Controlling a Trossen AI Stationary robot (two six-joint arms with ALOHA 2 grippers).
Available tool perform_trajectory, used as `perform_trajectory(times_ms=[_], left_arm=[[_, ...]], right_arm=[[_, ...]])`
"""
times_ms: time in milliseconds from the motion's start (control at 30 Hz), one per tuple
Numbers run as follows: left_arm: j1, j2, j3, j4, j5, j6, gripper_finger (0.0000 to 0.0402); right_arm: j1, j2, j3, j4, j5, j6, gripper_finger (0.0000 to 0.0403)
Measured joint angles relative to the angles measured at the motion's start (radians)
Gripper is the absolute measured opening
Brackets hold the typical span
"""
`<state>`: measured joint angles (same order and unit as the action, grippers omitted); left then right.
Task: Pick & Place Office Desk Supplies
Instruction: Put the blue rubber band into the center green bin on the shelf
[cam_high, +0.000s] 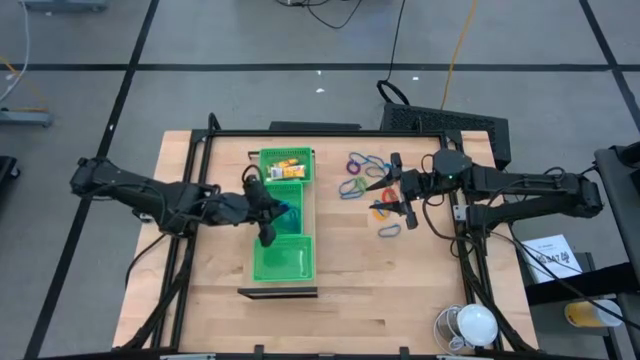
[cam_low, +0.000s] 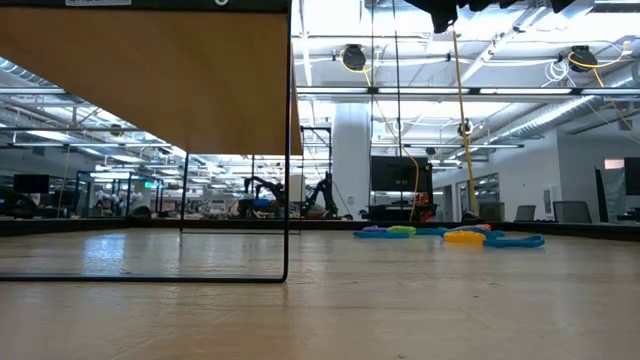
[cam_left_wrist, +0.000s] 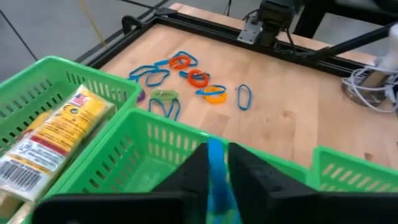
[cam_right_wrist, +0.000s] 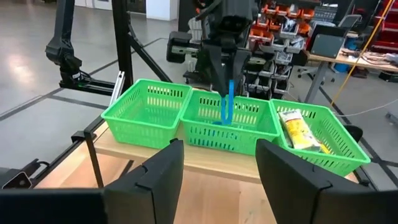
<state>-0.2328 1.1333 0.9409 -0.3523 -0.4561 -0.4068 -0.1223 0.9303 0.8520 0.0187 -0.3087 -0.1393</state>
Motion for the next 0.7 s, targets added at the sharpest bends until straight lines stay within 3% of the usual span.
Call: perform_trajectory(times_ms=[200, 333, 533, 700], left_arm=[[0.011, -0.004, 0.000, 0.004, 0.000, 0.020, 0.0183], [0.011, -0.042, 0.000, 0.017, -0.021, 0.057, 0.0238], [-0.005, -0.156, -0.029, 0.017, -0.176, 0.077, 0.0273], [0.016, -0.222, -0.152, 0.123, -0.174, 0.072, 0.0278]], right_arm=[[0.000, 0.000, 0.000, -0.028, 0.007, 0.022, 0.0198], [0.000, 0.000, 0.000, -0.095, 0.104, 0.021, 0.0195], [0.000, 0.000, -0.009, -0.245, 0.284, 0.052, 0.0192], [0.002, -0.008, -0.084, -0.373, 0.236, 0.088, 0.0190]])
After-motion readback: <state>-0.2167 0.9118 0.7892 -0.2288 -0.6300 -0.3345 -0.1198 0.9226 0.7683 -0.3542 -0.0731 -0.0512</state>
